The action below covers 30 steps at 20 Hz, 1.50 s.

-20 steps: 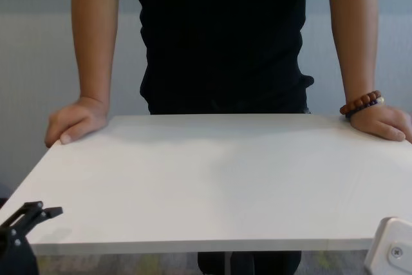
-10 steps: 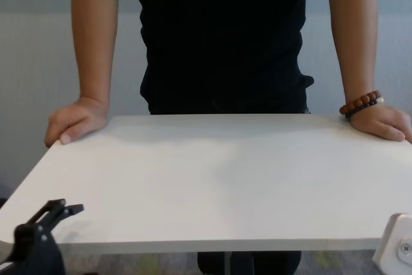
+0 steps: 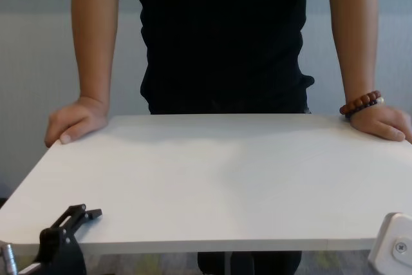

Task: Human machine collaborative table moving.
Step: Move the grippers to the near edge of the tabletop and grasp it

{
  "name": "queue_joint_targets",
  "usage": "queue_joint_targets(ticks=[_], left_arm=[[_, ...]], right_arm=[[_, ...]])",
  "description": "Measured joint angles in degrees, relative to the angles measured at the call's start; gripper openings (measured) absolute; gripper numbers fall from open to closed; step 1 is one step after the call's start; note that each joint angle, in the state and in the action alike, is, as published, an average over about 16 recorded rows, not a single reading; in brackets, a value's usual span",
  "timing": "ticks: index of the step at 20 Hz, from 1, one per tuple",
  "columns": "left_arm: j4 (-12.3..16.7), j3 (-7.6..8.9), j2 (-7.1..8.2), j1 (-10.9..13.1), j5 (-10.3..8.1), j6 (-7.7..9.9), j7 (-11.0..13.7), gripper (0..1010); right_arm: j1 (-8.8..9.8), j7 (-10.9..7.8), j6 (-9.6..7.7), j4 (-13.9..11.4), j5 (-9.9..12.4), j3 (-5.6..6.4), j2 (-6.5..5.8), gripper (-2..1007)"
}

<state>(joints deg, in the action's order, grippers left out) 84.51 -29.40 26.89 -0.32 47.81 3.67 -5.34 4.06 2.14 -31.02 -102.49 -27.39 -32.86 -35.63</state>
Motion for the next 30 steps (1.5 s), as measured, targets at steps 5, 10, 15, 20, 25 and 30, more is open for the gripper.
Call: queue_joint_targets(ticks=[5, 10, 15, 20, 25, 30], left_arm=[[-1.8, 0.71, -1.16, -0.9, 0.15, -0.58, -0.1, 1000], [-2.4, 1.83, -1.59, -1.2, 0.17, -1.09, -0.3, 1000], [-2.9, 2.88, -1.88, -1.2, 0.34, -1.51, -0.5, 1000], [-3.7, 3.67, -2.44, -1.3, 0.66, -1.75, -0.6, 1000], [-4.5, 4.31, -3.2, -1.4, 1.13, -1.9, -0.8, 1000], [-5.0, 4.85, -3.77, -1.4, 1.48, -2.14, -0.9, 1000]], right_arm=[[-0.24, -0.62, 0.23, 0.4, -0.7, 0.13, 0.57, 1000], [-0.44, -1.23, 0.36, 0.8, -1.4, 0.24, 1.16, 1000], [-0.53, -1.7, 0.37, 1.0, -2.1, 0.45, 1.71, 1000], [-0.46, -2.04, 0.44, 1.3, -2.7, 0.82, 2.21, 1000], [-0.29, -2.32, 0.59, 1.4, -3.2, 1.27, 2.61, 1000], [-0.08, -2.6, 0.93, 1.6, -3.7, 1.73, 3.03, 1000]])
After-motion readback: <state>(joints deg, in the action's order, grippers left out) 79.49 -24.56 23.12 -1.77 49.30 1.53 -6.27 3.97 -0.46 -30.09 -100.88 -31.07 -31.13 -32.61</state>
